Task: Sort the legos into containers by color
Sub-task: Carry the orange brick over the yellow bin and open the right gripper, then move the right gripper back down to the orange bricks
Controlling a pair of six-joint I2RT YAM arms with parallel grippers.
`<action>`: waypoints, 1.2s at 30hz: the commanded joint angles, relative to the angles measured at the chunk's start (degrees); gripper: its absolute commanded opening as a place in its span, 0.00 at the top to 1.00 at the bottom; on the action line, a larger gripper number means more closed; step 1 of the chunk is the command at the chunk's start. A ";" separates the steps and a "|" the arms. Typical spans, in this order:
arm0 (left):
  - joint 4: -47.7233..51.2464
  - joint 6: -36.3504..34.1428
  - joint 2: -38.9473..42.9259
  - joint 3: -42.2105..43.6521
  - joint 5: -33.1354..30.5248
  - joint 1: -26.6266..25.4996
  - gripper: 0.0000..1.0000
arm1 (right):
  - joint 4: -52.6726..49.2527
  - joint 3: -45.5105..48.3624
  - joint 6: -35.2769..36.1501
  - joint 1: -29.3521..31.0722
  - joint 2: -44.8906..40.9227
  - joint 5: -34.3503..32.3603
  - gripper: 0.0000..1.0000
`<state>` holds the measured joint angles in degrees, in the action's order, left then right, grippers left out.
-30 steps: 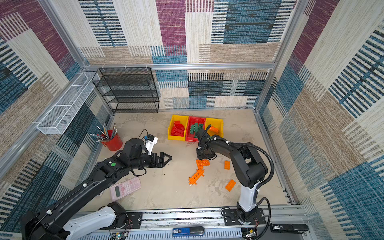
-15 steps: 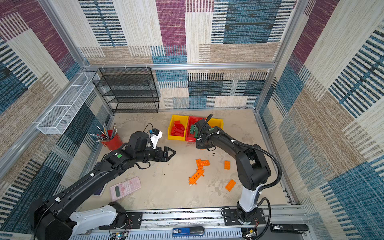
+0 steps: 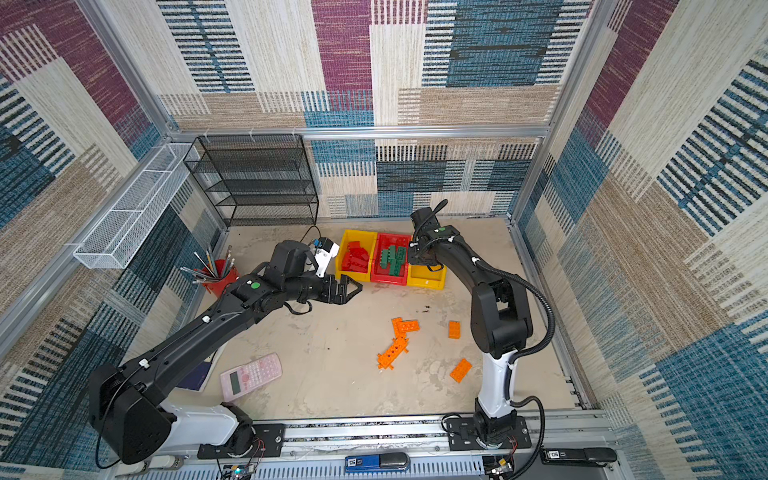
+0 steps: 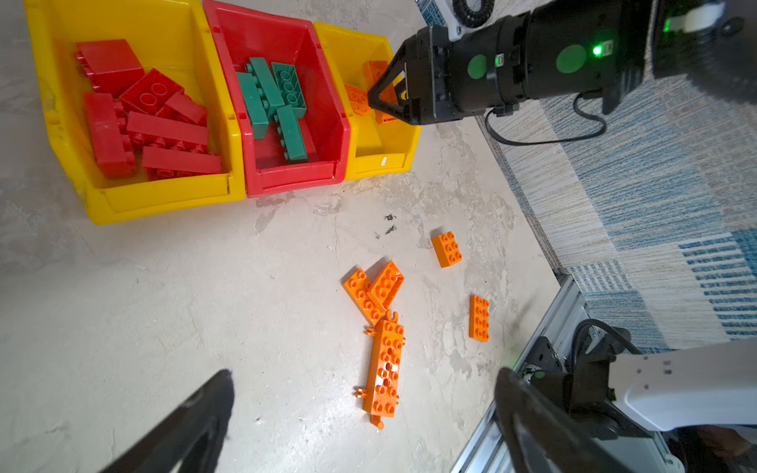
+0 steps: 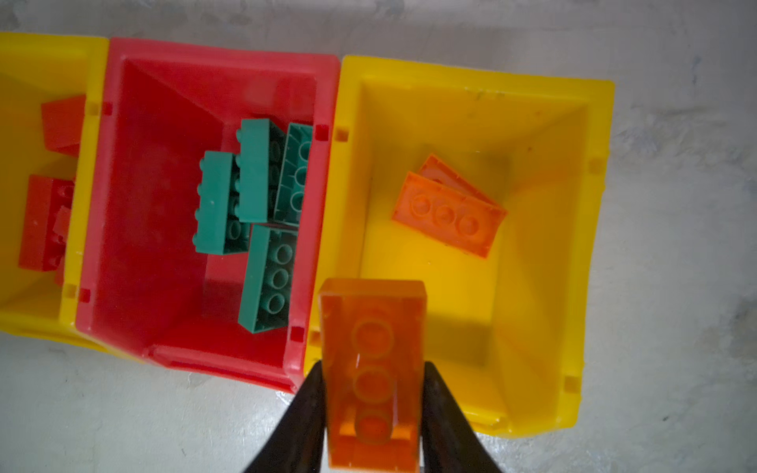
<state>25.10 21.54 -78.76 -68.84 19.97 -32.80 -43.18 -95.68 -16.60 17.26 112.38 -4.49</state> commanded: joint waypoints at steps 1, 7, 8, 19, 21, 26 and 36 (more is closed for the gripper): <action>-0.32 -2.37 -1.35 -1.80 2.78 0.71 0.00 | -0.60 -3.39 0.82 -0.38 2.58 -0.65 0.62; -0.49 -2.86 -2.08 -2.35 3.63 2.03 0.00 | -2.54 -8.62 0.87 -0.67 7.64 -1.36 0.62; -0.58 -2.82 -2.01 -2.20 3.69 2.24 0.00 | -2.75 -9.18 0.80 -0.78 8.27 -1.68 0.62; -1.46 -2.22 -0.53 -0.68 4.21 3.62 0.00 | -3.98 -12.81 1.38 -2.14 11.95 -2.76 0.58; -1.74 -1.78 -0.29 -0.43 4.39 3.75 0.00 | -4.18 -12.69 1.65 -2.16 11.65 -2.97 0.48; -2.38 -0.32 1.20 0.75 4.61 3.70 0.00 | -4.77 -10.66 2.11 -2.14 7.79 -2.53 0.41; -2.60 3.13 9.48 11.26 3.40 3.57 0.00 | -4.30 12.46 -1.64 4.50 -10.12 0.94 0.31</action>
<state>23.20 22.65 -71.13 -59.81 23.88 -29.15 -47.29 -88.18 -15.62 19.59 105.78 -4.51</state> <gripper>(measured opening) 0.995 0.681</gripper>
